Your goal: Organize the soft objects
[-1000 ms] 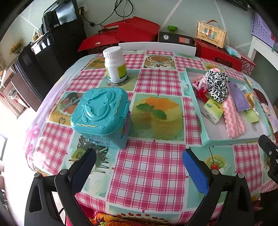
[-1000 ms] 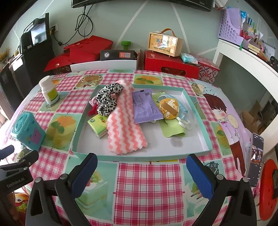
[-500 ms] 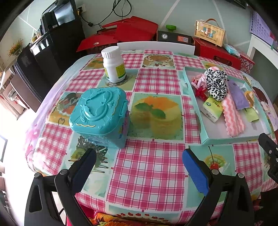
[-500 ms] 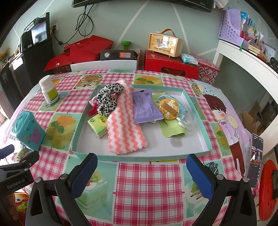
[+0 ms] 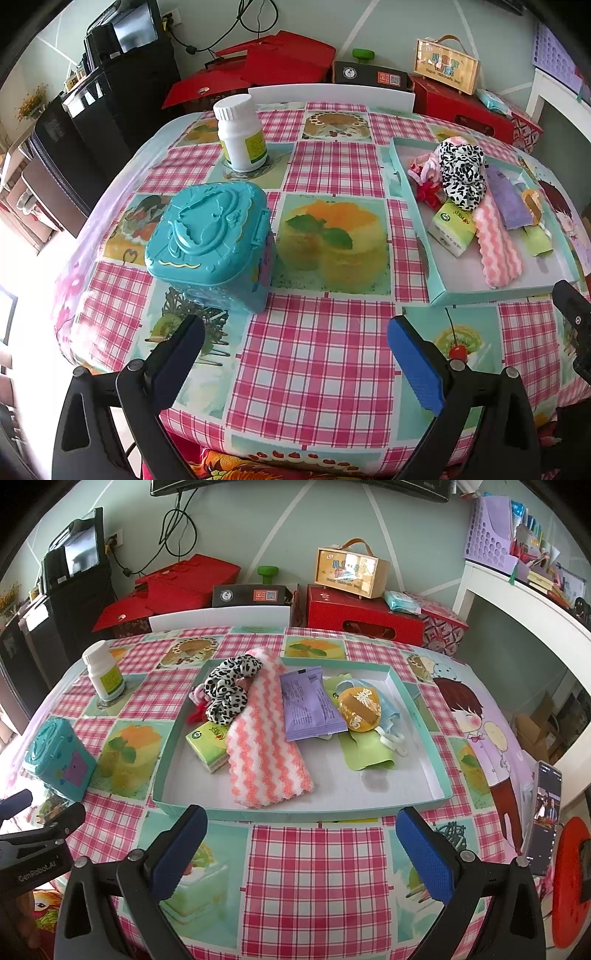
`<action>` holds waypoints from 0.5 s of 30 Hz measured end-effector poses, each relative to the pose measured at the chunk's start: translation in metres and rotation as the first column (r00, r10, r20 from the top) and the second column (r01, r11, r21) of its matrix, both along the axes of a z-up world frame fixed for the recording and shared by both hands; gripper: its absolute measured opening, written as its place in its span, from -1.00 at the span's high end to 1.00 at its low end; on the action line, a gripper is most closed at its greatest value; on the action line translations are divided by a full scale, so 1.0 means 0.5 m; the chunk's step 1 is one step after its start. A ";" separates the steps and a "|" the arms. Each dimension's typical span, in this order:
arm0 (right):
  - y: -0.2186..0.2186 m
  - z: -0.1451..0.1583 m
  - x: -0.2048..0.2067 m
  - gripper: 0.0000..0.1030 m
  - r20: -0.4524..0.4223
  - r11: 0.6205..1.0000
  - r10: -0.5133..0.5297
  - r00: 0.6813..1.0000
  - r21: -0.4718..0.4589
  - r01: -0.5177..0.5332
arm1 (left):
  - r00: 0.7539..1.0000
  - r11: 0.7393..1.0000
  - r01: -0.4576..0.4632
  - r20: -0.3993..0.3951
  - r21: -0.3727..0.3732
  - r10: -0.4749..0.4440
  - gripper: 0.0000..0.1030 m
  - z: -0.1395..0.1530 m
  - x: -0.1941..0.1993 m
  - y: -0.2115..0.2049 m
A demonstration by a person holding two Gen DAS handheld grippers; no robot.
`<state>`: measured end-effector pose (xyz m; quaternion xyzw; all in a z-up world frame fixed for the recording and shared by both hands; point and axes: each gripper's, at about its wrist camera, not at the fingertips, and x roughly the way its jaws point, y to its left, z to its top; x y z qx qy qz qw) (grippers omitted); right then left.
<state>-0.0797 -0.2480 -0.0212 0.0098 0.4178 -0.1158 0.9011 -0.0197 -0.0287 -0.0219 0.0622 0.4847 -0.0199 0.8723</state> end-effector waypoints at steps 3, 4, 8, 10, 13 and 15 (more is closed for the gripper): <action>0.001 0.000 0.000 -1.00 0.000 1.000 0.000 1.000 -0.001 0.000 | 1.000 1.000 0.001 -0.003 0.001 -0.001 -0.92 -0.001 0.001 0.000; 0.001 0.000 0.001 -1.00 0.000 1.000 0.001 1.000 -0.002 -0.001 | 1.000 1.000 0.002 -0.004 0.002 -0.002 -0.92 -0.002 0.001 -0.001; 0.002 0.000 0.001 -1.00 -0.001 1.000 0.001 1.000 -0.003 -0.001 | 1.000 1.000 0.001 -0.004 0.002 -0.001 -0.92 -0.002 0.001 -0.001; 0.002 0.000 0.001 -1.00 -0.002 1.000 0.001 1.000 -0.003 -0.001 | 1.000 1.000 0.001 -0.005 0.001 -0.001 -0.92 -0.002 0.001 -0.001; 0.002 0.000 0.001 -1.00 -0.002 1.000 0.001 1.000 -0.003 -0.001 | 1.000 1.000 0.002 -0.005 0.001 -0.002 -0.92 -0.002 0.002 -0.001; 0.003 -0.001 0.001 -1.00 -0.002 1.000 0.001 1.000 -0.003 -0.001 | 1.000 1.000 0.002 -0.005 0.001 -0.002 -0.92 -0.003 0.001 -0.001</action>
